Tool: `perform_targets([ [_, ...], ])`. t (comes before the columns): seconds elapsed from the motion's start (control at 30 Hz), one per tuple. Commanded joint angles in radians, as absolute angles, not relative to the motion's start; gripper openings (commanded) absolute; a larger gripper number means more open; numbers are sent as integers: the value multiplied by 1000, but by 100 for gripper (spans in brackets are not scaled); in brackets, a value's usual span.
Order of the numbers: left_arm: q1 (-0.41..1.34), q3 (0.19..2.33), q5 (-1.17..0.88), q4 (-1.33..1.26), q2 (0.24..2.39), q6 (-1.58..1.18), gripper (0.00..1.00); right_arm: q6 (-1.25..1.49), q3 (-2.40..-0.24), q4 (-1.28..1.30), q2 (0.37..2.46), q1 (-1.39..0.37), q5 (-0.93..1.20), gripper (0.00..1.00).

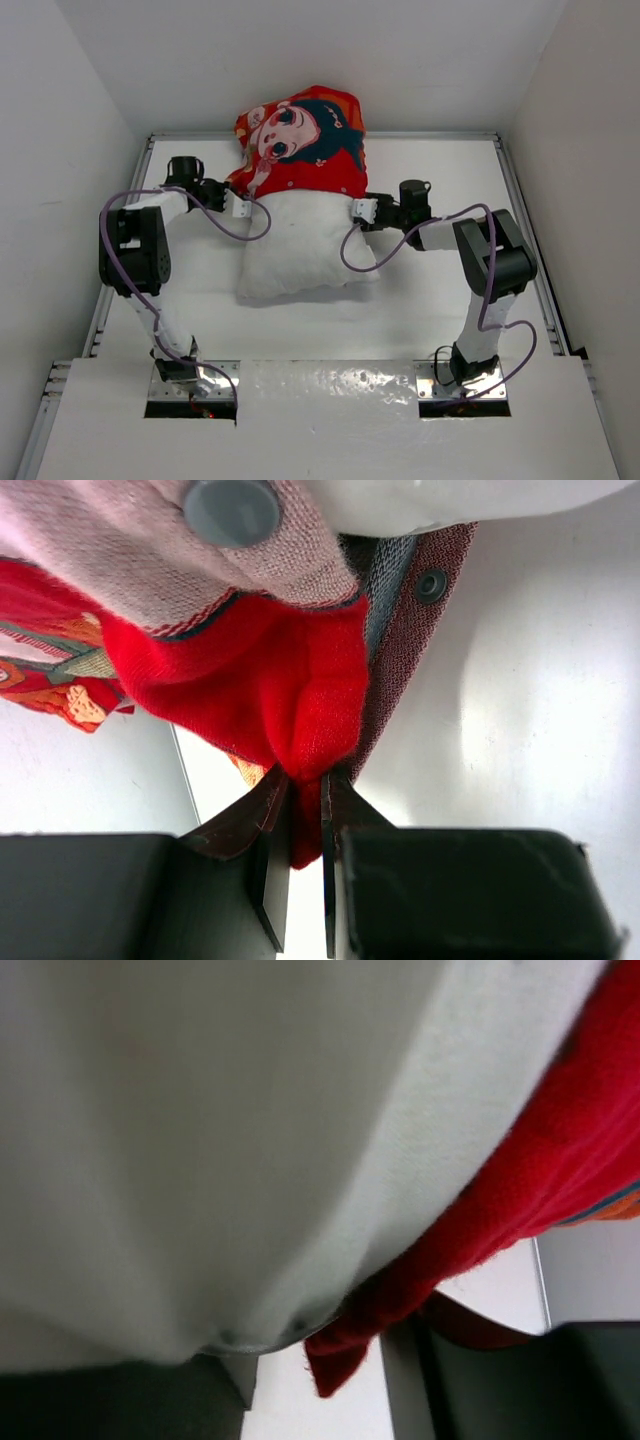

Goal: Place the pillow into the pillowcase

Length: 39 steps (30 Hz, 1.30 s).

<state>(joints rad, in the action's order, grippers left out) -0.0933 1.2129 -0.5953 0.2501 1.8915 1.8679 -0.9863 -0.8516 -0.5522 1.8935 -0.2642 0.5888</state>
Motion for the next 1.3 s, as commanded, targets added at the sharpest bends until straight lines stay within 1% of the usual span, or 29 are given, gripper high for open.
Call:
perform_targets([
  [0.0,-103,1200,-629,227,1813,1852,0,-887,-890,-644,1904,-270,634,44],
  [0.03,-104,1200,-630,227,1810,1833,0,-879,-884,-647,1896,-270,635,37],
  [0.07,-104,1204,-637,227,1804,1818,0,-836,-877,-670,1890,-268,638,3],
  [0.1,-104,1209,-638,230,1801,1800,0,-784,-867,-713,1884,-270,635,0],
  [0.17,-104,1227,-644,265,1793,1731,0,-682,-825,-851,1849,-270,605,0],
  [0.23,-109,1279,-661,328,1767,1642,0,-531,-805,-873,1783,-267,554,0],
  [0.3,-110,1305,-679,376,1724,1521,0,-419,-843,-778,1723,-262,529,0],
  [0.33,-112,1321,-707,446,1707,1493,0,-396,-868,-615,1668,-262,516,0],
  [0.4,-112,1370,-764,549,1657,1464,0,-307,-964,-393,1622,-262,471,0],
  [0.43,-113,1403,-785,627,1640,1442,0,-264,-997,-337,1583,-255,459,0],
  [0.47,-114,1422,-807,643,1608,1393,0,-164,-1029,-298,1566,-250,457,0],
  [0.5,-114,1440,-834,635,1594,1227,0,-99,-1070,-276,1549,-232,460,0],
  [0.53,-117,1484,-854,631,1573,1147,0,29,-1086,-282,1519,-221,468,0],
  [0.6,-127,1540,-939,624,1560,938,0,133,-1149,-273,1499,-203,498,0],
  [0.63,-130,1598,-960,576,1548,857,0,206,-1184,-252,1494,-184,500,0],
  [0.67,-133,1627,-977,528,1542,654,0,240,-1280,-220,1494,-173,499,0],
  [0.73,-165,1719,-1012,294,1539,411,0,366,-1395,-132,1506,-126,514,0],
  [0.77,-187,1756,-1022,202,1545,151,0,418,-1519,-121,1529,-103,538,0],
  [0.8,-240,1849,-1040,31,1558,23,0,478,-1589,-111,1545,-54,602,0],
  [0.83,-270,1911,-1048,-56,1606,-97,0,583,-1733,-104,1564,-32,630,0],
  [0.87,-316,2075,-1051,-105,1671,-252,0,647,-1815,-57,1616,-3,658,0],
  [0.9,-330,2171,-1045,-98,1672,-291,0,647,-1904,-14,1643,-5,654,0],
  [0.93,-339,2250,-1034,-81,1734,-307,0,643,-2068,45,1667,-5,641,0],
  [1.0,-345,2360,-996,-98,1761,-327,0,646,-2156,118,1689,-3,609,0],
  [1.07,-345,2318,-945,-216,1723,-397,0,705,-2136,77,1654,-5,577,0],
  [1.1,-345,2304,-915,-327,1703,-411,0,722,-2123,19,1614,-5,560,0],
  [1.2,-345,2441,-827,-354,1724,-362,0,703,-2183,21,1565,-5,479,0],
  [1.23,-347,2445,-816,-357,1720,-362,0,680,-2183,34,1542,-5,463,0],
  [1.27,-347,2383,-819,-348,1701,-371,0,680,-2090,22,1507,-3,450,0],
])
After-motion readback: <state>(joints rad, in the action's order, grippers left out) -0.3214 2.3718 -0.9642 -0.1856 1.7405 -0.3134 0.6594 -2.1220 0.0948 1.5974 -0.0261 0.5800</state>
